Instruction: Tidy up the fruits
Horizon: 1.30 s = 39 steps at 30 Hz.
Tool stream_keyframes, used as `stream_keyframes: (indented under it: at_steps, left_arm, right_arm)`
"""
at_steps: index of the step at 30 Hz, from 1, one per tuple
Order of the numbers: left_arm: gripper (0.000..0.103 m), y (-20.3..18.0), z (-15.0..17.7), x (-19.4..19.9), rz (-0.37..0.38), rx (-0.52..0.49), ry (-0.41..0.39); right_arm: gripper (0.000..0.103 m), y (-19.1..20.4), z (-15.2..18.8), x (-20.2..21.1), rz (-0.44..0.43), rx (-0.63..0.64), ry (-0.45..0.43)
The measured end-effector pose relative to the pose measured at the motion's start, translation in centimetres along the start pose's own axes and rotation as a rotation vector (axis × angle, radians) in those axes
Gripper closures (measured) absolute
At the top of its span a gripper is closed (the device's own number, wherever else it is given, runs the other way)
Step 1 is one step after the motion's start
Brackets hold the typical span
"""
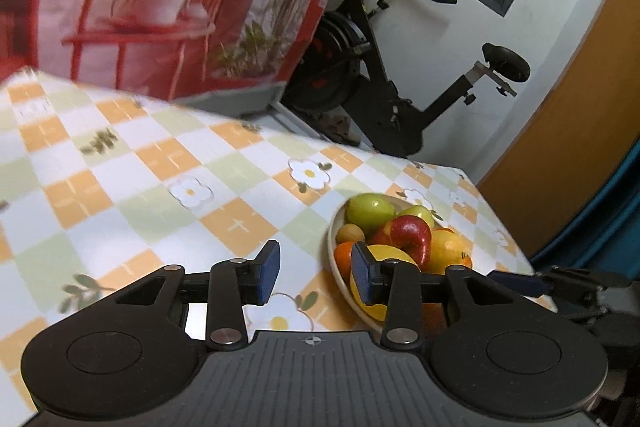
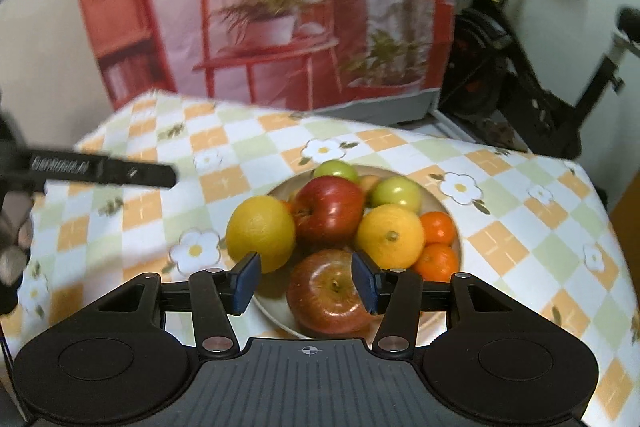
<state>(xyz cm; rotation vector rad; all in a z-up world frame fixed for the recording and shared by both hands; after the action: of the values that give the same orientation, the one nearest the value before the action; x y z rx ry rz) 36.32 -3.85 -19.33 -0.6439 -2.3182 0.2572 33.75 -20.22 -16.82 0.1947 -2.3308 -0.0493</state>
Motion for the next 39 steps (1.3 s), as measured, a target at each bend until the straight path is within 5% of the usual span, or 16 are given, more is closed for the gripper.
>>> stream_keyframes:
  at_steps: [8,10,13,16,18,32,39]
  left_arm:
    - [0.055,-2.4,-0.7,4.9,-0.107,-0.135,-0.064]
    - [0.036,-2.9,-0.9,6.1,-0.121,-0.149,-0.079]
    - [0.025,-3.8,-1.0,8.0,-0.145,-0.165,-0.107]
    - [0.005,-4.8,-1.3,9.4,-0.157,-0.168,-0.127]
    - [0.0,-5.3,-1.4,10.5,-0.16,-0.166,-0.162]
    - [0.0,-9.5,-1.5,18.6,-0.203,-0.169,-0.278]
    - [0.0,-10.4,-0.4,22.1,-0.295,-0.186,-0.319]
  right_arm:
    - [0.036,-2.1,0.4,3.6,0.021,-0.134,-0.137]
    - [0.025,-2.3,0.5,4.5,0.025,-0.138,-0.164]
    - [0.008,-2.2,0.3,5.9,0.025,-0.142,-0.201]
    - [0.0,-2.0,0.0,7.5,0.029,-0.14,-0.231]
    - [0.001,-1.6,-0.3,8.8,0.031,-0.127,-0.255]
    - [0.001,1.5,-1.1,15.7,0.082,-0.104,-0.339]
    - [0.0,2.3,-1.0,19.1,0.039,-0.126,-0.368]
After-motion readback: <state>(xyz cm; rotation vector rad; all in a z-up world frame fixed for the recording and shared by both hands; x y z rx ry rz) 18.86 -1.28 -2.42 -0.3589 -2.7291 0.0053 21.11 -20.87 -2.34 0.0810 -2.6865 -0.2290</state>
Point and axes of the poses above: each gripper's, at about its wrist camera, not at the fingertips, and x roughly against the way its jaws point, y to its left, z to its underside, the point moved 7 cm from there along -x, roughly the way its jaws point
